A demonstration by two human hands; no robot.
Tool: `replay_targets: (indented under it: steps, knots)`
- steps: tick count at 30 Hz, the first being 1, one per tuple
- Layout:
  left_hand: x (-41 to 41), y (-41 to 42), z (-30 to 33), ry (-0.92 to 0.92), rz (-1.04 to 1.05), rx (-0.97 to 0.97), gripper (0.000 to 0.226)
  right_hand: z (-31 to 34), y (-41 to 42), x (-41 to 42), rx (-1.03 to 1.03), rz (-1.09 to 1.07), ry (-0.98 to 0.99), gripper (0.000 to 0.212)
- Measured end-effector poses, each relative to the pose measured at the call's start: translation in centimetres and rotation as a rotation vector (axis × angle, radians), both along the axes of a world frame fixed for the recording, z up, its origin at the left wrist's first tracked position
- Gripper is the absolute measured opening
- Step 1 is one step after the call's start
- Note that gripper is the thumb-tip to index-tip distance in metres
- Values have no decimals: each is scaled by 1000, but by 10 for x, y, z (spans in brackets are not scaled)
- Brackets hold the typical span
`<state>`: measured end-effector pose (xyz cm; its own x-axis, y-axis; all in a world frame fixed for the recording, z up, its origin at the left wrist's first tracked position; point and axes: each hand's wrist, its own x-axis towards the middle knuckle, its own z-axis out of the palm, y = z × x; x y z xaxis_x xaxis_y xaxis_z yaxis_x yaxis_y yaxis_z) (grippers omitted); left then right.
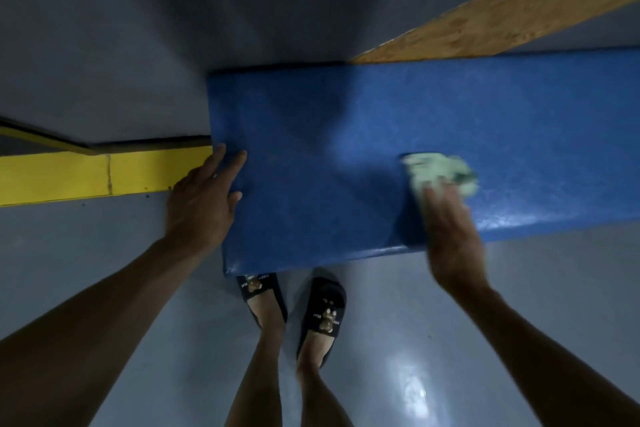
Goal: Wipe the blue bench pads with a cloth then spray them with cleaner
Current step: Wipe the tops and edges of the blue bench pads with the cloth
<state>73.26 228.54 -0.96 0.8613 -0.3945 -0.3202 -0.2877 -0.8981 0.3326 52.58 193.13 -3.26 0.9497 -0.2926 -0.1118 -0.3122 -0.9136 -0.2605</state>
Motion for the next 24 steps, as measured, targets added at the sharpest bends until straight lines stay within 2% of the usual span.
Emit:
replay_targets:
  steps: [2, 5, 8, 10, 12, 15, 17, 18, 21, 24]
  knots:
    - [-14, 3, 0, -6, 13, -32, 60, 1, -20, -16, -1, -218, 25, 69]
    - [-25, 5, -2, -5, 29, -58, 57, -5, 14, -7, 55, -424, -63, 67]
    - [-29, 4, -4, -5, 53, -76, 55, -17, 98, 11, 128, -454, -135, 60]
    - [-30, 2, -2, 8, 81, -73, 54, -14, 159, 16, 156, -343, -138, 57]
    - [-32, 1, 0, 2, 88, -83, 53, -3, 196, 13, 184, -98, -59, 63]
    - [-40, 3, 4, 39, 123, -102, 51, 5, 170, 6, 171, 280, 8, 78]
    - [-48, 9, 7, 53, 133, -120, 49, 3, 123, -3, 75, 420, 20, 83]
    - [-53, 12, 8, 52, 121, -129, 48, 1, 97, -8, 37, 388, 20, 80]
    - [-65, 24, 11, 75, 84, -144, 49, 3, 36, -27, -14, 45, 15, 76]
    - [-73, 36, 11, 95, 79, -149, 54, 4, 28, -32, -8, -204, 29, 76]
